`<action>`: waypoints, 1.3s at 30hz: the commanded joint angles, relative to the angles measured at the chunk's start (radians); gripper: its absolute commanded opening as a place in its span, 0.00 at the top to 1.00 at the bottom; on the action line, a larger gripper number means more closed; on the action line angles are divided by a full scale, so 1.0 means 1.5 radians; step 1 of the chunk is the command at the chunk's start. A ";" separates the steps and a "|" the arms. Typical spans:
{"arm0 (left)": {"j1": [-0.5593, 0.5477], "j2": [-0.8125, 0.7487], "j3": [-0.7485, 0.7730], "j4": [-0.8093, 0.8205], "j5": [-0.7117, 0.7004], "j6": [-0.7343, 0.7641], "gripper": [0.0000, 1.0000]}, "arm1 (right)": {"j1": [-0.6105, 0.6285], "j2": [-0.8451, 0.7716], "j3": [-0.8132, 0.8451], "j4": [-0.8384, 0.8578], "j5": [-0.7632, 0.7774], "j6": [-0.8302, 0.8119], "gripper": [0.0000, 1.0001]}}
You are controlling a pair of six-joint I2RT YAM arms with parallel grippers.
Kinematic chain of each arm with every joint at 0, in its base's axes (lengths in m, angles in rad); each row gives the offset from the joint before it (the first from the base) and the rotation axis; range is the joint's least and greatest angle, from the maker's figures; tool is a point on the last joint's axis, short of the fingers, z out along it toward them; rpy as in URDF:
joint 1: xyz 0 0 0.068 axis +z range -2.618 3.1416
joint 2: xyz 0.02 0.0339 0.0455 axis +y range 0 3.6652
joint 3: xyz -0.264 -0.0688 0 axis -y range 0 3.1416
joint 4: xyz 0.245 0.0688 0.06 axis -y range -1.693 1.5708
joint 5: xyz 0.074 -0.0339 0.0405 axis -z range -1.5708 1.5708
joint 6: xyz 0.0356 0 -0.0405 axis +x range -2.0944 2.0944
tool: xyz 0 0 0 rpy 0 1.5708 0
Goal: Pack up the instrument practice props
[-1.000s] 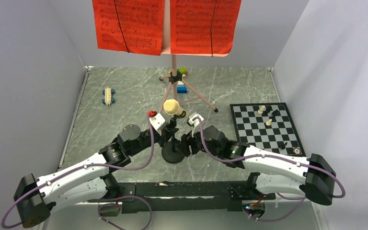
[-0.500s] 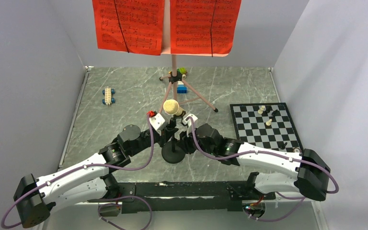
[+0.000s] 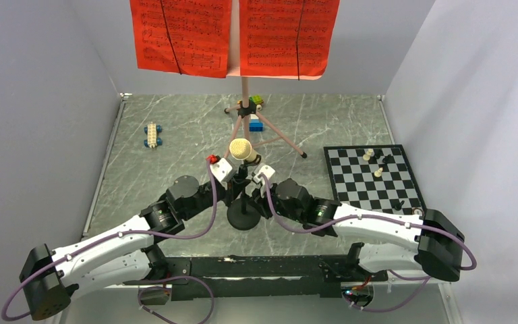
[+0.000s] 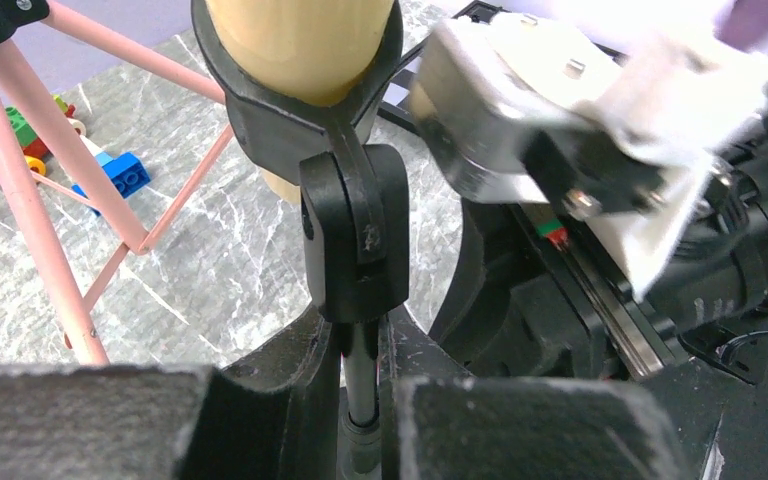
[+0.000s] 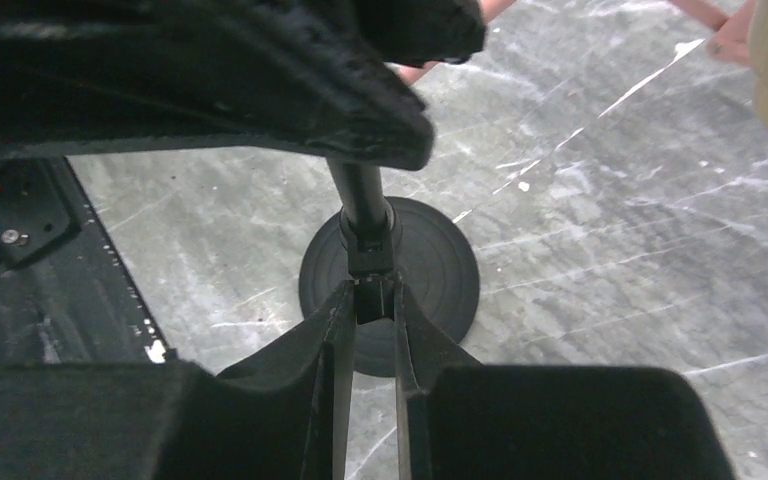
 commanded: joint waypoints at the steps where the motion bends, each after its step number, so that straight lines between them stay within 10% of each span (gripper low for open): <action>1: -0.007 0.018 0.023 -0.037 -0.014 -0.026 1.00 | 0.024 -0.025 -0.036 0.093 0.118 -0.099 1.00; 24: -0.009 0.035 0.009 -0.040 -0.020 -0.052 1.00 | 0.186 0.085 0.000 0.157 0.468 -0.419 1.00; 32: -0.009 0.029 0.007 -0.038 -0.020 -0.049 1.00 | 0.191 0.028 0.029 0.052 0.372 -0.340 1.00; 36: -0.009 0.030 0.006 -0.037 -0.021 -0.050 1.00 | 0.190 -0.009 0.044 -0.009 0.323 -0.257 0.49; 39: -0.009 0.028 0.003 -0.031 -0.024 -0.049 1.00 | 0.190 -0.039 0.045 -0.041 0.322 -0.202 0.35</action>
